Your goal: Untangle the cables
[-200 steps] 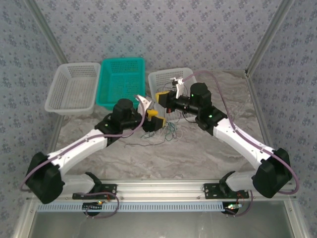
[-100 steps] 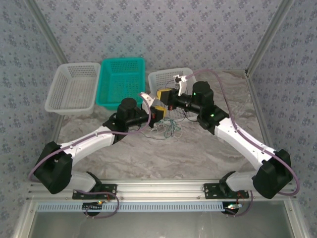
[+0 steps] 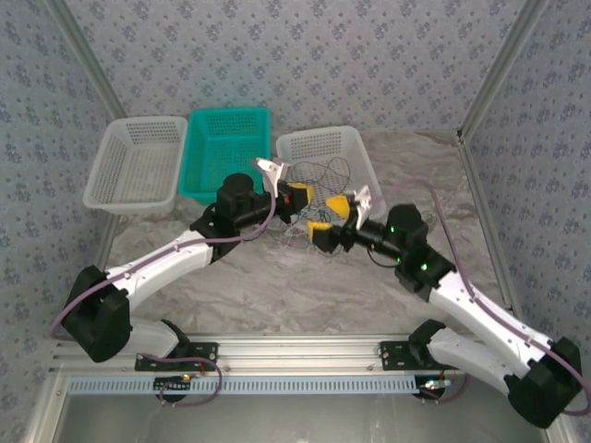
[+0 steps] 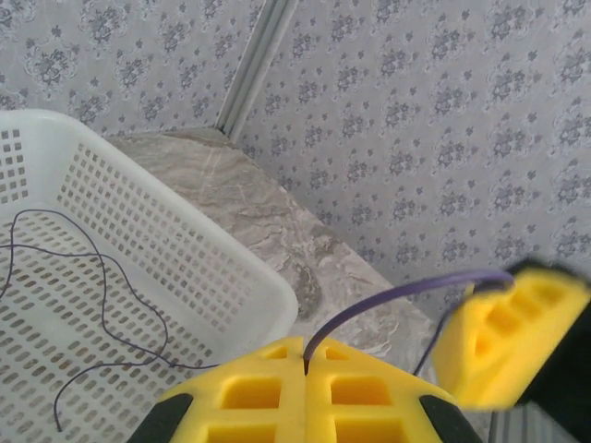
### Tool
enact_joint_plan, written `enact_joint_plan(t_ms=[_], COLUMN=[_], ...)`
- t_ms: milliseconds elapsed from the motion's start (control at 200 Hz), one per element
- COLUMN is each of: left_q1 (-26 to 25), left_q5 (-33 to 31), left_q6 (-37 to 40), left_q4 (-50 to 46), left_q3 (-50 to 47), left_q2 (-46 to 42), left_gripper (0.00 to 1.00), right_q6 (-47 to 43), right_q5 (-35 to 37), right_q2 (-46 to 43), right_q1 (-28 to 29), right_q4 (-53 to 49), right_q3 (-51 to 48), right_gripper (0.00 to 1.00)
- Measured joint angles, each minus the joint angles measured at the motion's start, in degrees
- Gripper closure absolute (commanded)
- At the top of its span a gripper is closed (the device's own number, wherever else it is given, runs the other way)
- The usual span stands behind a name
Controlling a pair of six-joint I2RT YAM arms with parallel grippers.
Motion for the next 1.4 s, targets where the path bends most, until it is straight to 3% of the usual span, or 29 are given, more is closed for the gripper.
enact_joint_plan(t_ms=[100, 445, 685, 869, 1039, 1129, 1209, 1399], left_q1=[0.0, -2.2, -3.3, -3.3, -3.6, -4.0, -4.1, -4.1], left_q5=[0.7, 5.2, 6.0, 8.7, 11.9, 12.6, 12.6, 10.8], left_q6=[-1.0, -0.5, 2.4, 4.1, 5.2, 5.6, 6.0, 6.4], left_q4=[-1.0, -3.8, -7.8, -9.9, -9.9, -10.0, -10.1, -10.8], left_q3=[1.2, 5.0, 5.8, 7.8, 9.0, 9.1, 9.1, 9.1], left_q2=[-0.3, -3.1, -4.5, -4.9, -4.9, -4.9, -5.0, -6.4], left_gripper=[1.0, 1.0, 1.0, 1.0, 1.0, 1.0, 1.0, 1.0], right_q6=[-3.6, -13.1, -16.3, -22.6, -30.2, -32.1, -32.7, -29.3], right_q5=[2.9, 8.5, 12.3, 10.9, 5.7, 3.0, 1.7, 2.3], right_q2=[0.5, 13.6, 11.8, 7.0, 9.7, 13.1, 15.5, 18.2], right_q1=[0.8, 0.5, 0.0, -0.3, -1.0, -1.2, -1.1, -1.0], right_q4=[2.8, 10.6, 12.6, 12.1, 7.5, 6.3, 7.3, 12.4], right_q3=[-4.5, -2.0, -2.6, -3.0, -1.3, 0.0, 0.0, -0.4], right_gripper=[0.11, 0.11, 0.05, 0.0, 0.02, 0.18, 0.47, 0.95])
